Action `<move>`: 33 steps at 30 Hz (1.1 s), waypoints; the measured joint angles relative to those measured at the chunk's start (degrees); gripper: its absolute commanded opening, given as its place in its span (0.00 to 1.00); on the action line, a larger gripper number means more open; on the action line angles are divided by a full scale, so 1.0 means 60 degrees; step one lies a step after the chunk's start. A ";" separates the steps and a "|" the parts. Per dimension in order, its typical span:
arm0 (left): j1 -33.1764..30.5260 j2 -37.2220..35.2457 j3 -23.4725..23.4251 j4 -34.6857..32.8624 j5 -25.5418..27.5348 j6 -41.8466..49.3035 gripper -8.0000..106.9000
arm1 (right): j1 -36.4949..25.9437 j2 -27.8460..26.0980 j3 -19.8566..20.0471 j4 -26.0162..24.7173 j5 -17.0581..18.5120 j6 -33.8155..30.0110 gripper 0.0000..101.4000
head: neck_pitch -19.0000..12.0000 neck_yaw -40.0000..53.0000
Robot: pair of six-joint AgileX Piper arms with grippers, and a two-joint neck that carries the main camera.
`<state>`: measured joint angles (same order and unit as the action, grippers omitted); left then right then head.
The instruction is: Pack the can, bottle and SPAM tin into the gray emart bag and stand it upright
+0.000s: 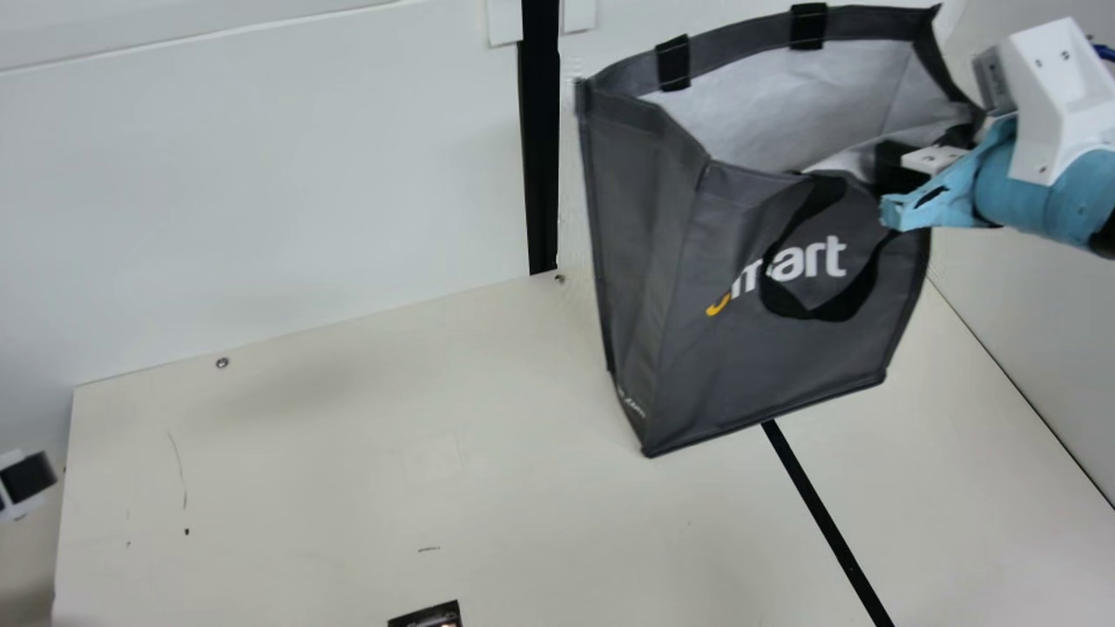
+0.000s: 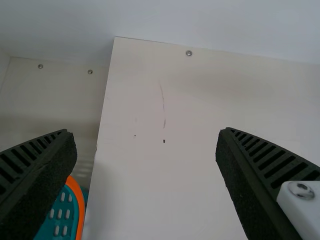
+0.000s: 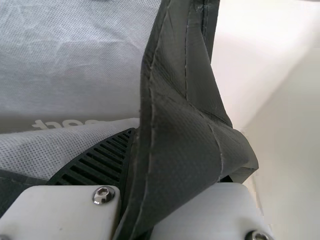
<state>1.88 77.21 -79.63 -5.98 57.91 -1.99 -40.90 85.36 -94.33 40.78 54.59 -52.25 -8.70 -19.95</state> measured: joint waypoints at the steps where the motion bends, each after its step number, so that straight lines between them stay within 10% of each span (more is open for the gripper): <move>1: 0.0000 0.0000 0.0000 0.0000 0.0000 0.0000 0.85 | -0.0114 0.0055 -0.0069 0.0000 0.0063 -0.0050 0.00 | 0.0000 0.0000; 33: 0.0000 0.0000 0.0000 0.0000 0.0000 0.0000 0.85 | -0.2772 0.1093 -0.0855 0.0207 0.0648 -0.0469 0.00 | 0.0000 0.0000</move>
<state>1.88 77.21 -79.63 -5.98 57.91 -1.99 -57.53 91.92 -99.46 42.03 58.48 -55.06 -8.70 -19.95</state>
